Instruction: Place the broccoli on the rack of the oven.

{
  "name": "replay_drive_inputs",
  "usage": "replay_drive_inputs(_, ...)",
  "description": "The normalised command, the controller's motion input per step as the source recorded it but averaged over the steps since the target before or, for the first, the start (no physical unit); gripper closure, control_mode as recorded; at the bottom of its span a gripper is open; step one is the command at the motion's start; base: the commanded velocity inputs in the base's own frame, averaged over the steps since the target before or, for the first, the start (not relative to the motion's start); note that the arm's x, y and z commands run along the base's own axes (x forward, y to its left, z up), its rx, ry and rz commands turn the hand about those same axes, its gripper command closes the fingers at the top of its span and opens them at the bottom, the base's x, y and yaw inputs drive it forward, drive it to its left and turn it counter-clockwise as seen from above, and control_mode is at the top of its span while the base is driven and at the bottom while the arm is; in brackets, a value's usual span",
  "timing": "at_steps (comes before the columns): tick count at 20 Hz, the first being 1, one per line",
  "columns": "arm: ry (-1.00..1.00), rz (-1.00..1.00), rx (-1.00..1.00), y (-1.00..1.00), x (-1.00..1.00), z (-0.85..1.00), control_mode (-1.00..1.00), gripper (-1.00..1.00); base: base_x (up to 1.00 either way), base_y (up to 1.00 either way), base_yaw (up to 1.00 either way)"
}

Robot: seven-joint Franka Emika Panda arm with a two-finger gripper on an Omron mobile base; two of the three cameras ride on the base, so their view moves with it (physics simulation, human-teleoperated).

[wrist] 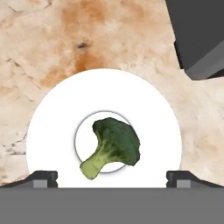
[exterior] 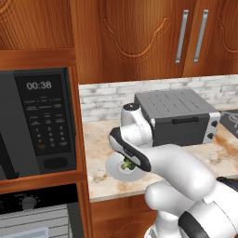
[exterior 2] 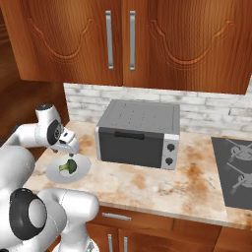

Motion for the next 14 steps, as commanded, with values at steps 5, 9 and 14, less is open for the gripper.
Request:
replay_drive_inputs(5,0.09,-0.12,0.01,-0.03,0.00,-0.67,-1.00,-1.00,0.00,0.00,0.00)
replay_drive_inputs(9,0.01,0.00,0.00,-0.16,0.16,-0.37,-1.00,-1.00,0.00,0.00,0.00)
replay_drive_inputs(14,0.00,0.00,0.00,-0.10,0.27,-0.34,-1.00,-1.00,0.00,0.00,0.00)
